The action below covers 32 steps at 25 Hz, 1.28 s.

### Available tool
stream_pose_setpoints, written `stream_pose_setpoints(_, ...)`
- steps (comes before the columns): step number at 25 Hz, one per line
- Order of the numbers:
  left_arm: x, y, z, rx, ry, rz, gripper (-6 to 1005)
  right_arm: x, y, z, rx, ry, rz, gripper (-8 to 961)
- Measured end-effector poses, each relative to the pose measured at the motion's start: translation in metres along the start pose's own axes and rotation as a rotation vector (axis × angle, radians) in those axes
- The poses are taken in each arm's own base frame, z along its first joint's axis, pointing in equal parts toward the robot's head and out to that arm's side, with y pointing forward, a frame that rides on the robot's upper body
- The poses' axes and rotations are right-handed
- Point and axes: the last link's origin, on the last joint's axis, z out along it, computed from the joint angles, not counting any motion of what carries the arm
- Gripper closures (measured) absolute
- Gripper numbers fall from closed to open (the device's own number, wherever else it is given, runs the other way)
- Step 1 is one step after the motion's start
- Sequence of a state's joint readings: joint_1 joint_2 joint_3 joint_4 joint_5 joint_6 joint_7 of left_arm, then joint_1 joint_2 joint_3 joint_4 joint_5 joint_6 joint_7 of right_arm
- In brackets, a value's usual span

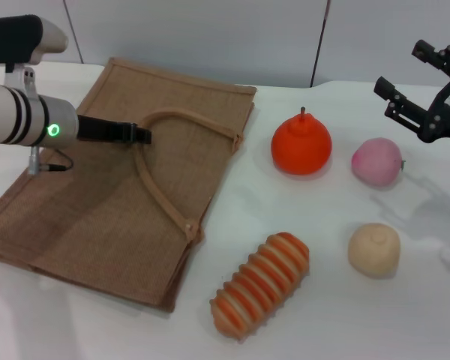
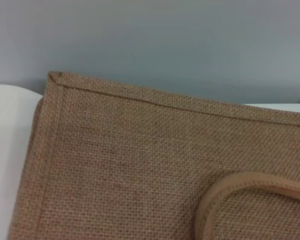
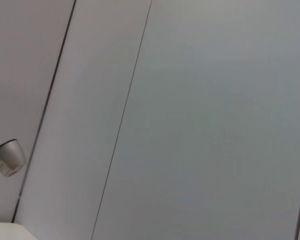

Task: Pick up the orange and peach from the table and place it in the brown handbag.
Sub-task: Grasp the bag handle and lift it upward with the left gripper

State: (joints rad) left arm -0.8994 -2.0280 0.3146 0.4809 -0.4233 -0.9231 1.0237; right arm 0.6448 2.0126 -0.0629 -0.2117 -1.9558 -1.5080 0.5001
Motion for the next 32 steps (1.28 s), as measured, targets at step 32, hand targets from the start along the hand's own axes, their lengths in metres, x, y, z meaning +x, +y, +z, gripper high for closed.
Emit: stream_pose_setpoints(32,-0.003,0.008,0.009,0.045,-0.08,0.05,650,0.0,0.0,0.0,0.0,0.0,0.002,225)
